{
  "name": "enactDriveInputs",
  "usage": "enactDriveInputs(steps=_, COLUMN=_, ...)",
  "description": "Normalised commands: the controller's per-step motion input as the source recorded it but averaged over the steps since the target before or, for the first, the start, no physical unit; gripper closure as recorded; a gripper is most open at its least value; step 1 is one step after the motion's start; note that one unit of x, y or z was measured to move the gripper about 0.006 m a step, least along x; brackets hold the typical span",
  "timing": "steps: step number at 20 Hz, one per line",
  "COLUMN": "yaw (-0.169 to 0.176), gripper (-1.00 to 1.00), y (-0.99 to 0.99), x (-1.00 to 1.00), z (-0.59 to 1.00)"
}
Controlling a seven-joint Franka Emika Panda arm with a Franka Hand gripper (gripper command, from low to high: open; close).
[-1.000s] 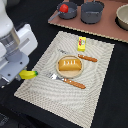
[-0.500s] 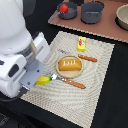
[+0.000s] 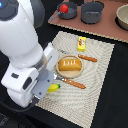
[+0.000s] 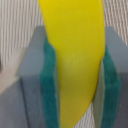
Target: Interact with the objects in diverse but meaningful ways.
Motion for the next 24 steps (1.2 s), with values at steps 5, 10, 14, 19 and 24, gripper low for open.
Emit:
enactDriveInputs(steps=5, yaw=-0.045, gripper=1.00, y=0.05, x=0.61, z=0.09)
enactDriveInputs(steps=10, yaw=-0.064, gripper=-1.00, y=0.25, x=0.63, z=0.69)
enactDriveInputs(steps=14, yaw=-0.051, gripper=-1.00, y=0.22, x=0.59, z=0.89)
enactDriveInputs(steps=19, yaw=-0.044, gripper=-1.00, y=0.24, x=0.49, z=1.00)
enactDriveInputs(steps=24, yaw=-0.031, gripper=-1.00, y=0.26, x=0.22, z=0.91)
